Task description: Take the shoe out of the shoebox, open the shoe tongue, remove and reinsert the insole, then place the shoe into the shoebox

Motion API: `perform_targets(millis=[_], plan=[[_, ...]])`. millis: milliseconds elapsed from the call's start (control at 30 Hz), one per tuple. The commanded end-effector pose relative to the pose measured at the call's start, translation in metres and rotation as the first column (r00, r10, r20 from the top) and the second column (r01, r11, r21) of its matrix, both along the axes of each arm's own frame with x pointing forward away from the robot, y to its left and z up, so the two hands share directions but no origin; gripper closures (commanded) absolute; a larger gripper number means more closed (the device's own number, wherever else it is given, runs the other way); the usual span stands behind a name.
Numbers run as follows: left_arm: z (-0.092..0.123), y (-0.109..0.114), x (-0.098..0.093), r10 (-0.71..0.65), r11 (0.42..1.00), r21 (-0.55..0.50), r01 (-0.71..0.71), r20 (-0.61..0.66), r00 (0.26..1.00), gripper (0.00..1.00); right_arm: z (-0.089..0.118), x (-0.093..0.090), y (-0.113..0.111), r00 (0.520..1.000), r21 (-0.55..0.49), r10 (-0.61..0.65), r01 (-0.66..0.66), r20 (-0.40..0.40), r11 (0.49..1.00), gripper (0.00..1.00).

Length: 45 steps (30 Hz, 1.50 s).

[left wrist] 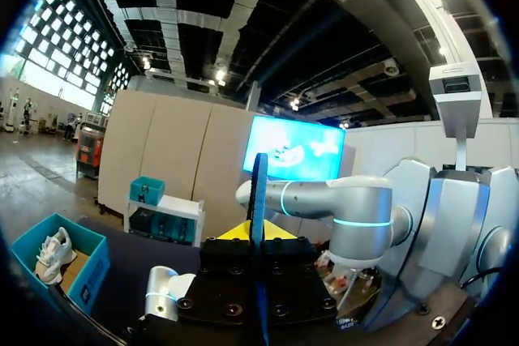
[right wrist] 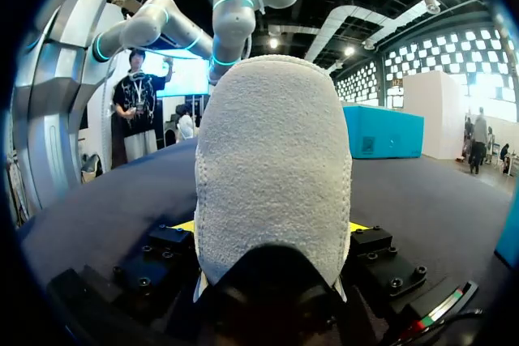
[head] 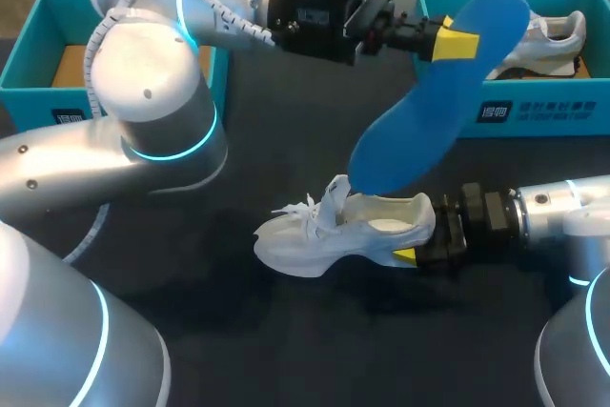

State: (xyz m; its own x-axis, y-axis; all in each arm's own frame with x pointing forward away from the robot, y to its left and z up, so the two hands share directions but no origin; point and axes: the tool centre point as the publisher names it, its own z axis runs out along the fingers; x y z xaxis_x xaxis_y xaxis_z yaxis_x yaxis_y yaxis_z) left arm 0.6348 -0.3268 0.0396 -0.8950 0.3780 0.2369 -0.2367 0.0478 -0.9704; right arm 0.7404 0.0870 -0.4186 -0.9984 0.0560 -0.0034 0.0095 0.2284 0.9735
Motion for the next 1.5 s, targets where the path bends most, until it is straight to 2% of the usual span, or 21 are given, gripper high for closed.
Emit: perform_targets(millis=[33,200,300,567,733,867,1100,1267,1500], plan=[[0.002,-0.001,-0.005,0.003,1.000,-0.026,-0.004,-0.033,0.999,1.00,-0.002,-0.001,0.001,1.000,-0.001,-0.001,0.001,0.001,1.000,1.00],[0.013,0.004,-0.027,0.074,0.981,-0.161,-0.105,-0.188,0.979,1.00,-0.002,-0.001,0.001,1.000,-0.001,-0.001,0.001,0.001,1.000,1.00],[0.016,0.006,-0.043,0.093,0.971,-0.188,-0.145,-0.261,0.961,1.00,-0.002,-0.001,0.001,1.000,-0.001,-0.001,0.001,0.001,1.000,1.00],[0.046,0.013,-0.082,0.130,0.966,-0.173,-0.193,-0.320,0.938,1.00,-0.002,-0.001,0.001,1.000,-0.001,-0.001,0.001,0.001,1.000,1.00],[0.061,0.017,-0.092,0.124,0.968,-0.166,-0.190,-0.341,0.932,1.00,-0.002,-0.001,0.001,1.000,-0.001,-0.001,0.001,0.001,1.000,1.00],[0.066,0.018,-0.090,0.134,0.971,-0.149,-0.190,-0.320,0.938,1.00,-0.002,-0.001,0.001,1.000,-0.001,-0.001,0.001,0.001,1.000,1.00],[0.062,0.016,-0.071,0.128,0.972,-0.144,-0.185,-0.337,0.933,1.00,-0.002,-0.001,0.001,1.000,-0.001,-0.001,0.001,0.001,1.000,1.00],[0.062,0.014,-0.059,0.133,0.980,-0.109,-0.168,-0.270,0.953,1.00,-0.002,-0.001,0.001,1.000,-0.001,-0.001,0.001,0.001,1.000,1.00],[0.065,0.011,-0.040,0.097,0.992,-0.053,-0.115,-0.257,0.962,1.00,-0.002,-0.001,0.001,1.000,-0.001,-0.001,0.001,0.001,1.000,1.00]])
